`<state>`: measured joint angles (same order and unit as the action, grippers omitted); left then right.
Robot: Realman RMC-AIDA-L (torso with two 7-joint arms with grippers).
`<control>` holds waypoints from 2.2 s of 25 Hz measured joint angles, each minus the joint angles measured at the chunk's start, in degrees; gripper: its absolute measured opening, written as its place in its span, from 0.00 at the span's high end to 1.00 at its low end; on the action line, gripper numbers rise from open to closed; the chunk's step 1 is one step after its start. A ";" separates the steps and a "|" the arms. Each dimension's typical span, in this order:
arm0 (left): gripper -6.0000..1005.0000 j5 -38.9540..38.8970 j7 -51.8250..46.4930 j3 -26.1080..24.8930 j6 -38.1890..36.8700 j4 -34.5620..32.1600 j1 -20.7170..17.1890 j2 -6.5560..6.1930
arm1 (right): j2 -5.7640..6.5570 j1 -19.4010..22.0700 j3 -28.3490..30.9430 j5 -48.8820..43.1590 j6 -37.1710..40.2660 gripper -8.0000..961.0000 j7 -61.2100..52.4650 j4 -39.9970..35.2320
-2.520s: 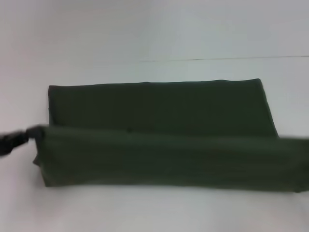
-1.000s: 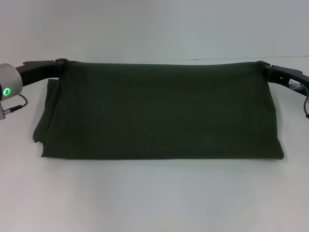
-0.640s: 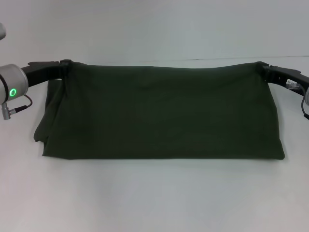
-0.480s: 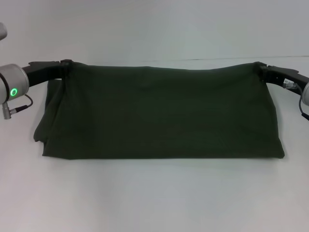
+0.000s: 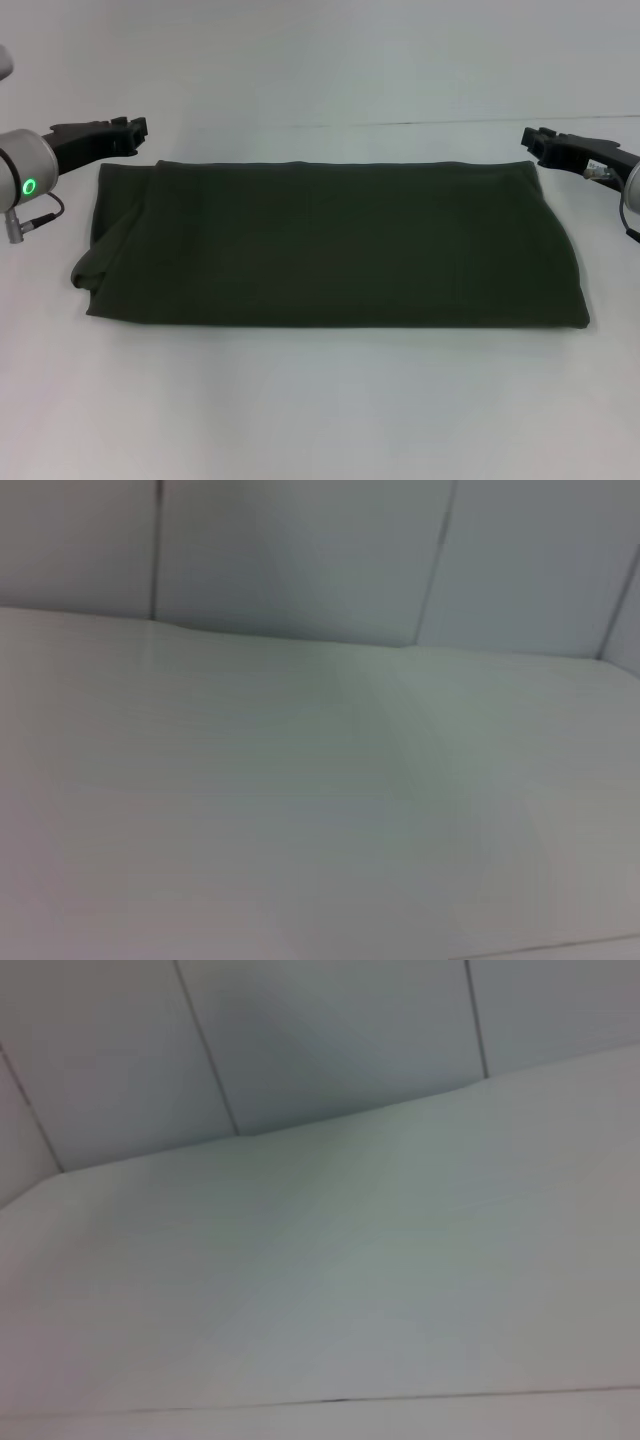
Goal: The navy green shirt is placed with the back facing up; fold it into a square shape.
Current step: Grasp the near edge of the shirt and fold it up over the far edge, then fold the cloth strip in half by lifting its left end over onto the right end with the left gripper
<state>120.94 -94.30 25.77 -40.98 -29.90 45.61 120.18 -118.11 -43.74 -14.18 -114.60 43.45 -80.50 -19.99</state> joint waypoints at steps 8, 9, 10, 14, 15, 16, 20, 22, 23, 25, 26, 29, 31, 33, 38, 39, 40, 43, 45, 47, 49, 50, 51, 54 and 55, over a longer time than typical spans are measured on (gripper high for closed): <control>0.65 -3.07 -0.07 -0.18 1.29 -0.45 -1.08 0.33 | 0.86 -0.21 -0.06 0.63 -0.37 0.62 -0.42 -0.50; 0.62 -3.45 -0.24 -0.18 0.73 -0.83 -1.38 0.36 | 1.03 -0.12 -0.06 0.65 0.15 0.59 -0.54 -0.51; 0.59 -3.84 -0.59 -0.16 -0.50 -1.39 -1.82 0.41 | 1.26 0.07 -0.06 0.67 1.12 0.56 -0.79 -0.55; 0.47 -5.44 -2.60 -0.18 -11.15 -5.17 -5.18 0.76 | 2.30 2.93 -0.38 0.63 11.12 0.44 -5.08 -2.58; 0.45 -5.97 -2.82 -0.26 -14.79 -6.22 -6.14 0.84 | 2.34 3.65 -0.49 0.63 13.16 0.41 -6.00 -3.32; 0.42 -6.48 -2.96 -0.46 -18.35 -7.11 -7.11 0.90 | 2.34 3.65 -0.49 0.63 13.16 0.38 -6.00 -3.32; 0.23 -8.53 -4.12 -0.86 -31.56 -11.80 -11.55 1.98 | 2.15 7.27 -0.74 0.56 21.41 0.27 -9.92 -7.50; 0.17 -8.83 -4.74 -0.89 -36.12 -14.12 -13.75 2.98 | 2.14 8.69 -1.47 0.43 24.11 0.24 -12.04 -9.00; 0.15 -8.85 -5.07 -0.93 -37.49 -15.03 -14.63 3.34 | 2.27 9.41 -2.31 0.35 25.21 0.24 -13.31 -9.69; 0.13 -8.85 -5.67 -1.09 -39.34 -15.98 -16.07 3.75 | 2.62 10.79 -4.43 0.31 27.28 0.25 -16.45 -11.33; 0.11 -8.85 -5.91 -1.33 -40.16 -16.22 -16.81 3.86 | 2.75 11.27 -5.30 0.30 28.07 0.25 -17.58 -12.07; 0.11 -8.86 -6.16 -2.83 -41.70 -16.34 -18.36 3.92 | 3.76 13.02 -8.16 0.27 31.44 0.25 -22.59 -14.72; 0.11 -8.86 -6.09 -4.24 -41.84 -16.18 -19.34 3.97 | 4.74 13.76 -9.41 0.22 33.48 0.25 -25.28 -15.44; 0.11 -8.80 -5.75 -5.49 -41.50 -15.98 -20.03 4.00 | 5.81 14.27 -10.01 0.19 35.41 0.25 -27.33 -15.62; 0.11 -7.68 -5.42 -6.65 -37.41 -15.43 -20.71 4.06 | 6.99 14.90 -9.71 0.33 37.45 0.25 -29.55 -15.76; 0.11 -7.40 -5.42 -6.62 -36.84 -15.31 -20.71 4.07 | 7.04 14.94 -9.66 0.40 37.41 0.25 -29.74 -15.76; 0.11 -6.95 -5.41 -6.55 -36.20 -15.14 -20.66 4.09 | 7.07 14.97 -9.65 0.44 37.26 0.25 -29.88 -15.72; 0.11 -4.90 -5.29 -6.19 -33.68 -14.45 -20.23 4.04 | 7.07 14.96 -9.64 0.46 36.74 0.25 -30.29 -15.40; 0.11 -4.06 -5.18 -6.08 -32.72 -14.24 -20.06 4.02 | 7.08 14.94 -9.63 0.47 36.50 0.26 -30.56 -15.16; 0.11 -3.59 -4.71 -6.00 -31.94 -13.93 -20.01 3.97 | 7.09 14.93 -9.72 0.41 36.49 0.26 -30.77 -14.98; 0.11 -2.76 -4.26 -5.99 -31.52 -13.72 -19.97 3.90 | 7.02 14.92 -9.99 0.26 36.46 0.26 -31.01 -14.93; 0.11 -1.88 -4.18 -5.99 -31.40 -13.71 -19.92 3.86 | 6.98 14.94 -10.12 0.16 36.43 0.26 -31.20 -14.92; 0.11 -0.83 -4.15 -5.99 -31.37 -13.74 -19.85 3.84 | 6.95 14.97 -10.17 0.11 36.43 0.26 -31.33 -14.92; 0.11 2.18 -4.24 -5.99 -31.87 -14.04 -19.63 3.77 | 6.99 15.15 -10.19 0.07 36.52 0.26 -32.00 -14.91; 0.11 2.73 -4.31 -5.99 -32.20 -14.07 -19.58 3.76 | 7.03 15.25 -10.16 0.07 36.57 0.26 -32.12 -14.91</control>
<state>123.67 -98.61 19.78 -73.18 -43.97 26.03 123.94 -111.08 -28.49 -24.35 -114.53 80.02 -112.62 -34.89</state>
